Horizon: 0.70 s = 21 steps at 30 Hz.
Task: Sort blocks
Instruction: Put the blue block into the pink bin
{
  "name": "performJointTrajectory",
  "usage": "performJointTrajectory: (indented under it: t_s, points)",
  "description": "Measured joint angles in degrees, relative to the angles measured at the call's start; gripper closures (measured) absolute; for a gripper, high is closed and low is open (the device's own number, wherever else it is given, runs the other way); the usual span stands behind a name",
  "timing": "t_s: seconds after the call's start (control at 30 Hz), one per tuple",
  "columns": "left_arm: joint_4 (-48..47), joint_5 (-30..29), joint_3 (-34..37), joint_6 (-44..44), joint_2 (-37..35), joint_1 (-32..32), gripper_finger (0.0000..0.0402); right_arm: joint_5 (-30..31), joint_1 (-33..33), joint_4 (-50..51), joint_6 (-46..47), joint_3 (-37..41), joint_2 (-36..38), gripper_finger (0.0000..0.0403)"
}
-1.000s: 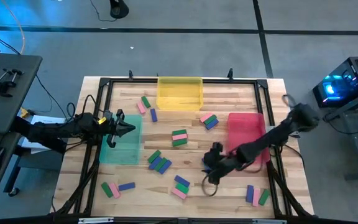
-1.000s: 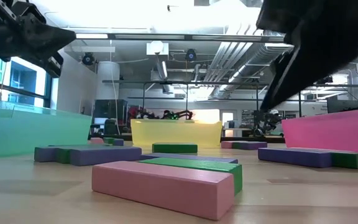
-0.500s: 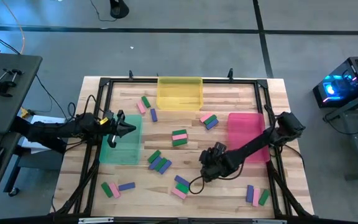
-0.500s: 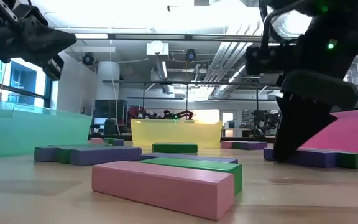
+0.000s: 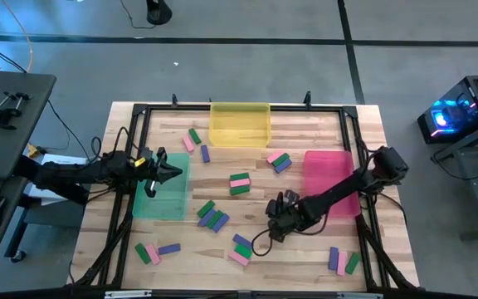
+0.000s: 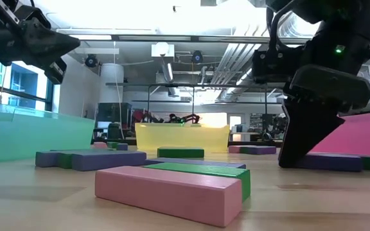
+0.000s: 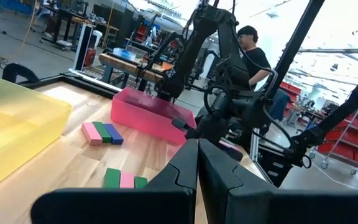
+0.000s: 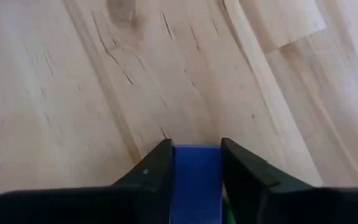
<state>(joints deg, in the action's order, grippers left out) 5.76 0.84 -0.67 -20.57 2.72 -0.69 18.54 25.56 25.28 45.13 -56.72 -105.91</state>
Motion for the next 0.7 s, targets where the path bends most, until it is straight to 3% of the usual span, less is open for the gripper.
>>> performJointTrajectory:
  t_s: [0.23,0.5,0.7]
  points:
    - [-0.25,0.0,0.0,0.14,0.0,0.0,0.0401,3.09,-0.05,-0.78,-2.66,-0.66,3.54,0.0328]
    - [0.08,0.0,0.0,0.11,0.0,-0.04,0.0401,8.95,1.55,1.58,-6.73,-0.99,17.9,0.0328]
    - [0.02,-0.01,0.0,2.18,0.0,-0.04,0.0401,17.88,2.08,19.21,-1.34,-0.61,31.88,0.0328]
